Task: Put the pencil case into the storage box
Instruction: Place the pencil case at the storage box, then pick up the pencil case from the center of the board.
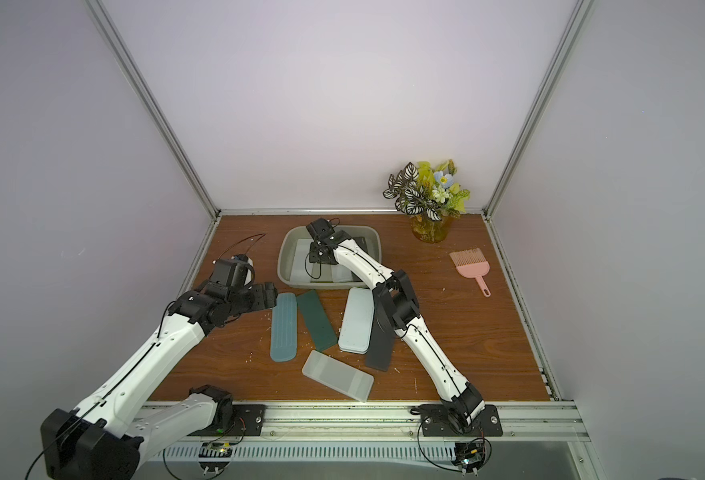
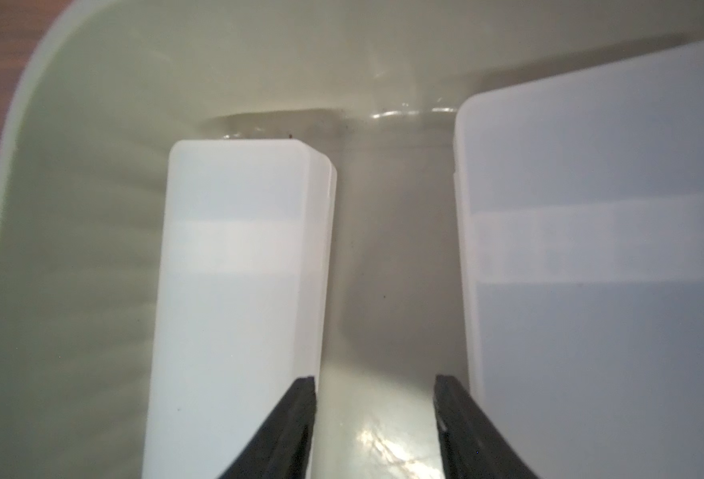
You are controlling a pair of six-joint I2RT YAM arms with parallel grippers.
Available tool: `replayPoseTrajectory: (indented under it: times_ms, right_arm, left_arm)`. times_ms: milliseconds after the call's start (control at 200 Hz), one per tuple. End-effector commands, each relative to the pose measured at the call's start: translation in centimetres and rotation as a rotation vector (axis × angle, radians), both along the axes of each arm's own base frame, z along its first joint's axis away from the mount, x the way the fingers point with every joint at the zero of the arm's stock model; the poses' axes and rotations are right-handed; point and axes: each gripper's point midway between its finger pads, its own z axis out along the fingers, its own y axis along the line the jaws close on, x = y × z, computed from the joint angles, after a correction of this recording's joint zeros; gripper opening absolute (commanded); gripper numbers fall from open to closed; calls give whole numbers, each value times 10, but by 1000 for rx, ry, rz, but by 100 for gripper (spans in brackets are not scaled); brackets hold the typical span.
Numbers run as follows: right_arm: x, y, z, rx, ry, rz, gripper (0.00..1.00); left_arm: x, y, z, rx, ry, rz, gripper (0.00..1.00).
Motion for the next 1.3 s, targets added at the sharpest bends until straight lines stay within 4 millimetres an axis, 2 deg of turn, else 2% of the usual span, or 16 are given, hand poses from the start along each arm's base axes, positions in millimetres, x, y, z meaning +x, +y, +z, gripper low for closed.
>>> replayPoseTrajectory:
  times_ms: [0,150,310,430,550,656,731,851,971,1056,1296]
  right_arm:
    - [14,-14,34,22,-66,-86,54]
    - [16,-21,44,5,-91,-117,56]
    - [4,-9,64,13,-114,-40,58]
    - [-11,2,90,22,-140,27,62]
    - [-22,3,130,43,-192,59,65]
    - [-34,-8,172,49,-245,59,68]
    - [-43,-23,200,45,-281,47,69]
    - [-65,-53,224,15,-316,37,70]
    - [-87,-84,229,-7,-338,12,71]
    - [-103,-106,225,-8,-351,-14,72]
    - [-136,-156,190,-62,-298,-41,73]
  left_arm:
    - [-2,3,-6,-2,15,8,96]
    - [-2,3,-5,-3,11,9,96]
    - [-3,3,-5,-2,10,5,96]
    - [-4,1,-6,-9,13,-8,96]
    - [-7,-2,-7,-23,18,-18,95]
    - [-11,0,-13,-42,33,11,95]
    - [-17,1,-23,-63,60,48,95]
    - [-31,-7,-49,-80,140,65,93]
    - [-46,-14,-72,-87,216,75,92]
    - [-52,-19,-79,-90,240,74,92]
    - [-59,-33,-92,-66,291,54,92]
